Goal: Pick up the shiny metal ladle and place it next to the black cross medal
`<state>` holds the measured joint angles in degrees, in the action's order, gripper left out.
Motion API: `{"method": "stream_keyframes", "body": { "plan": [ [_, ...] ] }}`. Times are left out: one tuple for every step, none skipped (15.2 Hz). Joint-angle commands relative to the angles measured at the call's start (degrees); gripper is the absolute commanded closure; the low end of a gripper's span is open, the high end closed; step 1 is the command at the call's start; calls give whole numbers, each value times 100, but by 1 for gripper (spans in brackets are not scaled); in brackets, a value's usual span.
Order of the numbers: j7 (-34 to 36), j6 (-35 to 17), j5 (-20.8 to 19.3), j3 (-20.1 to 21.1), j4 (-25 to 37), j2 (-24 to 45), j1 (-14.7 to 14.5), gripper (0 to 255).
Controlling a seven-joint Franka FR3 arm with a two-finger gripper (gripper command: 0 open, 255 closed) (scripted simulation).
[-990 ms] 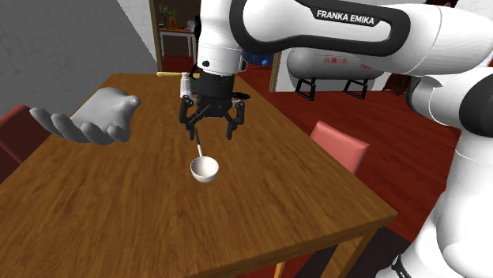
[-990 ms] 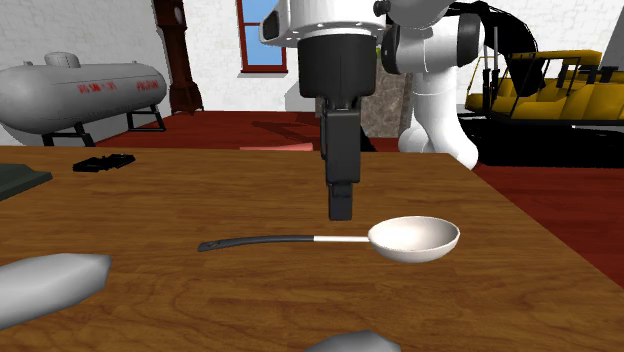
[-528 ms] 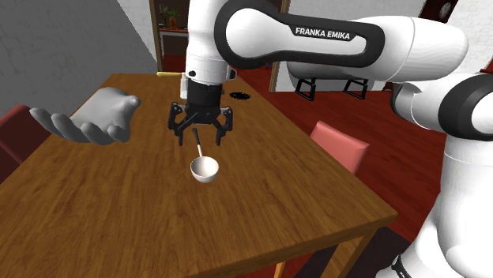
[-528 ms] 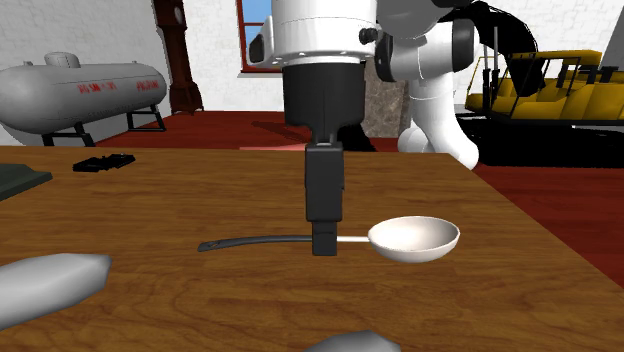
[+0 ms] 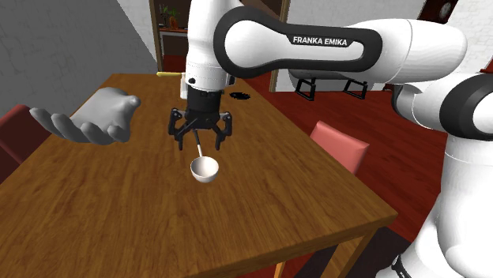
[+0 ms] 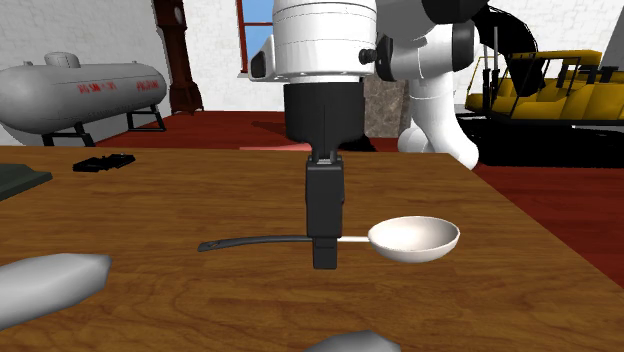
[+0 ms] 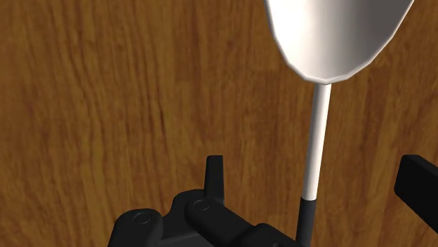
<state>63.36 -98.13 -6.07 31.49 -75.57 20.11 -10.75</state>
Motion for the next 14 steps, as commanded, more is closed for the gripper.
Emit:
{"method": "stream_keyframes", "body": {
  "plan": [
    [0, 0, 0, 0, 0, 0, 0, 0],
    [0, 0, 0, 0, 0, 0, 0, 0],
    [0, 0, 0, 0, 0, 0, 0, 255],
    [0, 0, 0, 0, 0, 0, 0, 255],
    [0, 0, 0, 0, 0, 0, 0, 255],
    [0, 0, 0, 0, 0, 0, 0, 255],
    [0, 0, 0, 0, 0, 0, 0, 255],
    [0, 0, 0, 0, 0, 0, 0, 255],
    [0, 0, 0, 0, 0, 0, 0, 255],
    [0, 0, 0, 0, 0, 0, 0, 255],
    [0, -1, 0, 0, -1, -1, 0, 255],
    [0, -1, 0, 0, -1, 0, 0, 255],
    [6, 85, -10, 1, 104, 19, -17, 255],
    [13, 175, -23, 2, 216, 43, -36, 255]
  ]
}}
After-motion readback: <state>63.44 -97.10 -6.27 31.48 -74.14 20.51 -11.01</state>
